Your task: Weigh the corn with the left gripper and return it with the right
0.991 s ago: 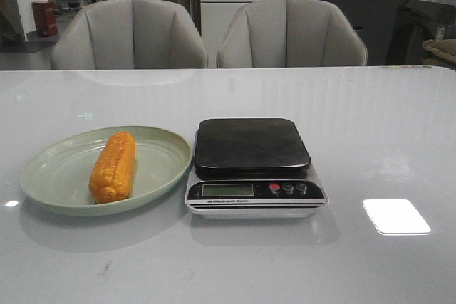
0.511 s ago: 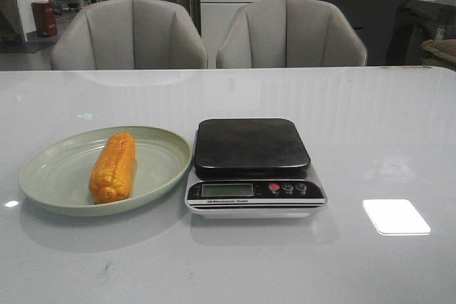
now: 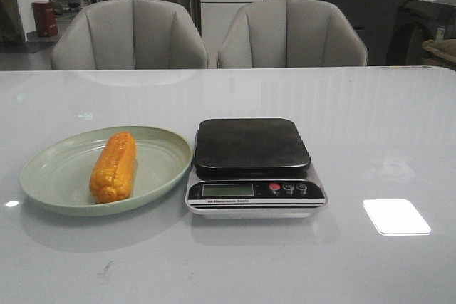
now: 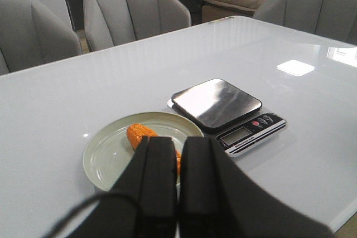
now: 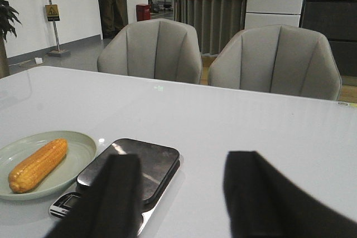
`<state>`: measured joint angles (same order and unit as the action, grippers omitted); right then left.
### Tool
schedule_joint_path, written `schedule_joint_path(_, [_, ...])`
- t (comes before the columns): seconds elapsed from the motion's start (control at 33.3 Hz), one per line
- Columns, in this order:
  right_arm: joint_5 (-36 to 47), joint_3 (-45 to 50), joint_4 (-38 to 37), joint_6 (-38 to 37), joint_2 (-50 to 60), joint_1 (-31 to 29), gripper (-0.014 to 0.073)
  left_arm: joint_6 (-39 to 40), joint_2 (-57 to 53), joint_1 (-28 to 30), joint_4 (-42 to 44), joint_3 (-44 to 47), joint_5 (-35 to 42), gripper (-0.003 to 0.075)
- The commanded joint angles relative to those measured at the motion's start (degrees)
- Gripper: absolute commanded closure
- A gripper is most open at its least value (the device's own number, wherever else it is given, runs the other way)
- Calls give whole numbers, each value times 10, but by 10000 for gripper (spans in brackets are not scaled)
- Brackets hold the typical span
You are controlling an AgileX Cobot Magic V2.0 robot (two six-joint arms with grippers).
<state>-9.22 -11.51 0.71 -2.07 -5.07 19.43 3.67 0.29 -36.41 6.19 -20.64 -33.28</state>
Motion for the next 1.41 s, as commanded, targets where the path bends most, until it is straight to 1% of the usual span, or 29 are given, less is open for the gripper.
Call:
schedule_joint_path(0.0, [46, -16, -1, 7, -6, 0, 432, 1, 7, -1, 2, -13, 44, 606])
schedule_joint_path(0.03, [46, -16, -1, 7, -6, 0, 478, 1, 7, -1, 2, -13, 44, 606])
schedule_joint_path(0.09, [46, -16, -1, 7, -6, 0, 442, 1, 7, -1, 2, -13, 44, 606])
schedule_joint_path(0.12, [46, -16, -1, 7, -6, 0, 437, 1, 7, -1, 2, -13, 44, 606])
schedule_joint_path(0.75, [45, -16, -1, 7, -6, 0, 438, 1, 7, -1, 0, -6, 48, 606])
schedule_joint_path(0.84, [45, -16, -1, 7, -6, 0, 438, 1, 7, 4, 33, 6, 50, 606])
schedule_joint_path(0.96, [45, -16, -1, 7, -6, 0, 438, 1, 7, 51, 28, 29, 63, 606])
schedule_joint_path(1.05, [45, -16, -1, 7, -6, 0, 438, 1, 7, 97, 0, 58, 127, 606])
schedule_joint_path(1.17, [45, -16, -1, 7, -6, 0, 438, 1, 7, 175, -41, 105, 215, 606])
schedule_joint_path(1.26, [45, -16, -1, 7, -6, 0, 438, 1, 7, 223, -50, 131, 245, 606])
schedule_joint_path(1.38, [45, -16, -1, 7, -6, 0, 438, 1, 7, 273, -69, 159, 286, 606])
